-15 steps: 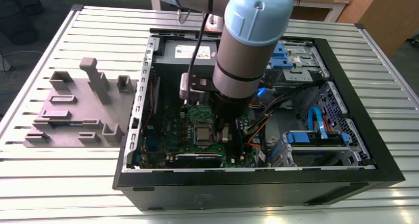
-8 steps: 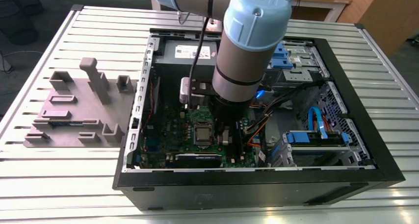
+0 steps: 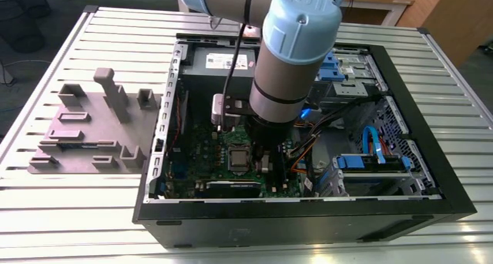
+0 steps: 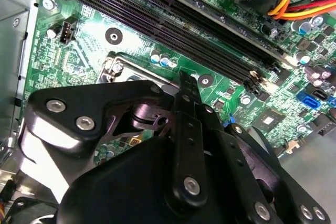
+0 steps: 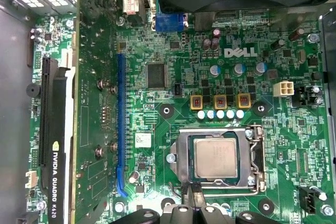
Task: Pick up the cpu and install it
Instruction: 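Install the first cpu locking lever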
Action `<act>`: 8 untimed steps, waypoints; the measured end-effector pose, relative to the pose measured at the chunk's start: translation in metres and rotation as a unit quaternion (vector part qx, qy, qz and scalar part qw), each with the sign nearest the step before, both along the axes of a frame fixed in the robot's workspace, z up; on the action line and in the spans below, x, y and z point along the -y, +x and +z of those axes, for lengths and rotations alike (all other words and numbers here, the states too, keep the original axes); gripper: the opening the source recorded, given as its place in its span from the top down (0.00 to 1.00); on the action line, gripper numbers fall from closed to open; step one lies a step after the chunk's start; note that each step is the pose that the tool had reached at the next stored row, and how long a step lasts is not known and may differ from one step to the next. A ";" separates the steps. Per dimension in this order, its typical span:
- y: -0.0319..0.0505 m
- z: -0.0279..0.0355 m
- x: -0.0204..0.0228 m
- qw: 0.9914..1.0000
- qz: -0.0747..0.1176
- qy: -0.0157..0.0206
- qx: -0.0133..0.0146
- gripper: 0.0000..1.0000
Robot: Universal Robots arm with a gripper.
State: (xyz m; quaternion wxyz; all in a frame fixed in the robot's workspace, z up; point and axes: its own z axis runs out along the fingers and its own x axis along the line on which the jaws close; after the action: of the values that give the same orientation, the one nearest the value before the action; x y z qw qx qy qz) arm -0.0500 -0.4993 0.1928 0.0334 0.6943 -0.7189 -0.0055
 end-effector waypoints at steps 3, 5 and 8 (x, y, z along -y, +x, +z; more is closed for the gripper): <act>0.0000 -0.0006 0.0001 1.000 0.000 0.000 0.000 0.90; 0.0000 -0.0013 0.0000 1.000 0.000 0.000 0.000 0.90; 0.0000 -0.0026 0.0001 1.000 0.000 0.000 0.000 0.90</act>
State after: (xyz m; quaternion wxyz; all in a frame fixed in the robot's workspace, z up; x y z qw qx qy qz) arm -0.0500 -0.4993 0.1902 0.0338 0.6943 -0.7189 -0.0053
